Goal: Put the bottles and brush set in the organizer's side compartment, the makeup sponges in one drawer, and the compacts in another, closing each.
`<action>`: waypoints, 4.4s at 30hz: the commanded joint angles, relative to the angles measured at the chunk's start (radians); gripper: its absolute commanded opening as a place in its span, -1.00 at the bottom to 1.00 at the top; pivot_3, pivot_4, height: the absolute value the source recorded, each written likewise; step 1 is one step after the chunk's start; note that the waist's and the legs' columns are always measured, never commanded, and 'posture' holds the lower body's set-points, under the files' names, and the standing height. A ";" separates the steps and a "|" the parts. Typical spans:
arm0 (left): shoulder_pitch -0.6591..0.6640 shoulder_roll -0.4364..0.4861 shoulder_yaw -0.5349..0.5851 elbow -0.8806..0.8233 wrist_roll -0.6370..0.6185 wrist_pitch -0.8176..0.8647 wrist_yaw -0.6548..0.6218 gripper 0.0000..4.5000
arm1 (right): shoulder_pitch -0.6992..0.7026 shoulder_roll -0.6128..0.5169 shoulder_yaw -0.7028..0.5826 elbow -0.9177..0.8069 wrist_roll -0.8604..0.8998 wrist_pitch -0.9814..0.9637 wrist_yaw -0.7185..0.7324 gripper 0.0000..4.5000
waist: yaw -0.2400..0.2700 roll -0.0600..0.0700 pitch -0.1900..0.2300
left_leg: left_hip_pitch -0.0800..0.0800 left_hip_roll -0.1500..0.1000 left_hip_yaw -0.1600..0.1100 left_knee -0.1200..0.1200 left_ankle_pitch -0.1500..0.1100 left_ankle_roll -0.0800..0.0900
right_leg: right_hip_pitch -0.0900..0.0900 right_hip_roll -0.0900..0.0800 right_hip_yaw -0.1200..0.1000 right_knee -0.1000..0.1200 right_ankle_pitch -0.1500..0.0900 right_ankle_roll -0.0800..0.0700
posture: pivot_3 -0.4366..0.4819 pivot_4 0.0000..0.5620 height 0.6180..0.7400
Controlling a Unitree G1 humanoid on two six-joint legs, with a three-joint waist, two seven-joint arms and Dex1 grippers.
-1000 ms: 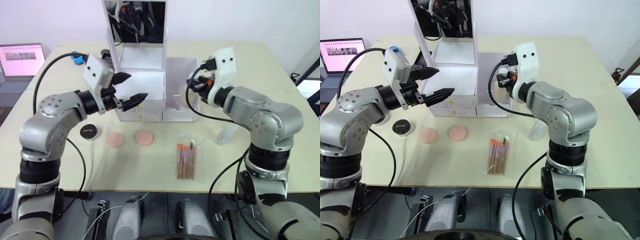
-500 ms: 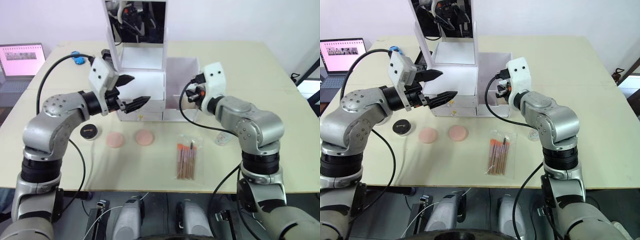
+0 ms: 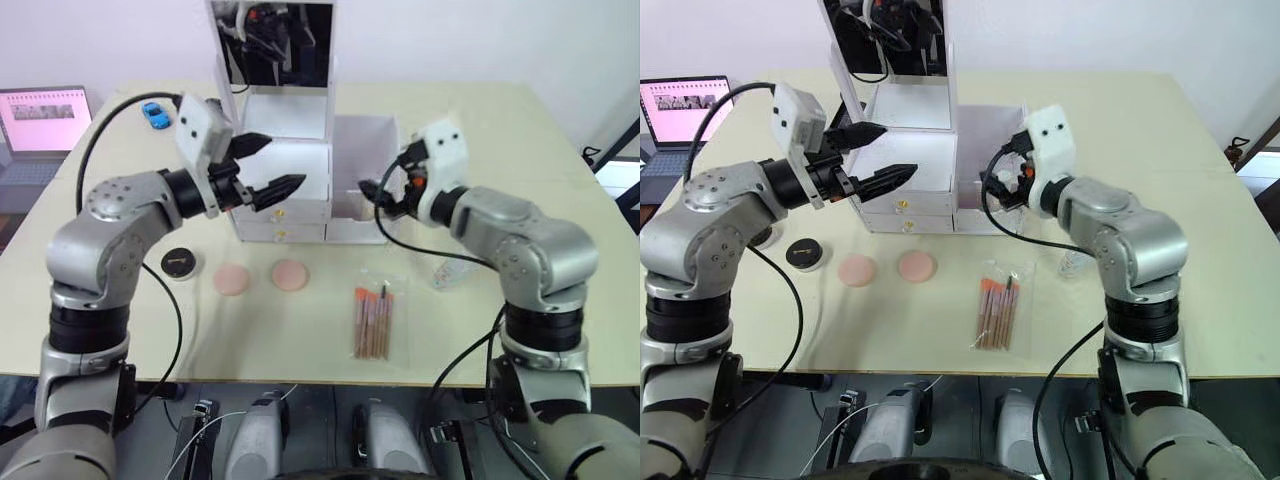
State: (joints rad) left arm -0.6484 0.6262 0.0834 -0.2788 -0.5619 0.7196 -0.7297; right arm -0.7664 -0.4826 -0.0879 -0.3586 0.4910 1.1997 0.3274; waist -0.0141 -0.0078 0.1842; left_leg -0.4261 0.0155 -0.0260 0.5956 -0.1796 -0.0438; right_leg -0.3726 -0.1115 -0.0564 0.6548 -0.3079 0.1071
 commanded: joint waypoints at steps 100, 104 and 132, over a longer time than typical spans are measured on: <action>-0.104 0.150 -0.039 -0.076 -0.315 0.140 -0.286 1.00 | 0.729 -0.373 -0.361 -0.026 0.147 -0.501 0.525 0.17 | 0.026 -0.003 0.002 | 0.004 0.001 0.002 0.002 -0.001 0.001 | 0.007 0.001 0.001 -0.005 0.000 0.000 | -0.05 -0.47 1.00; -0.109 0.147 -0.043 -0.076 -0.303 0.136 -0.287 1.00 | 0.739 -0.380 -0.362 -0.020 0.146 -0.501 0.524 -0.06 | 0.026 -0.003 0.002 | 0.004 0.001 0.002 0.002 -0.001 0.001 | 0.007 0.001 0.001 -0.005 0.000 0.000 | -0.05 -0.47 1.00; -0.128 0.144 -0.051 -0.070 -0.276 0.140 -0.293 1.00 | 0.764 -0.378 -0.340 0.015 0.107 -0.570 0.546 -0.71 | 0.026 -0.004 0.002 | 0.004 0.001 0.002 0.002 -0.001 0.001 | 0.007 0.001 0.001 -0.005 0.000 0.000 | -0.05 -0.47 1.00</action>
State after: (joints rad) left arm -0.7506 0.7616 0.0173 -0.3347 -0.8380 0.8682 -1.0210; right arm 0.0003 -0.8582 -0.4074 -0.3446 0.5841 0.6308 0.8709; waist 0.0122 -0.0113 0.1861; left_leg -0.4221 0.0168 -0.0241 0.5978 -0.1802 -0.0433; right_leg -0.3651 -0.1109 -0.0553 0.6495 -0.3078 0.1074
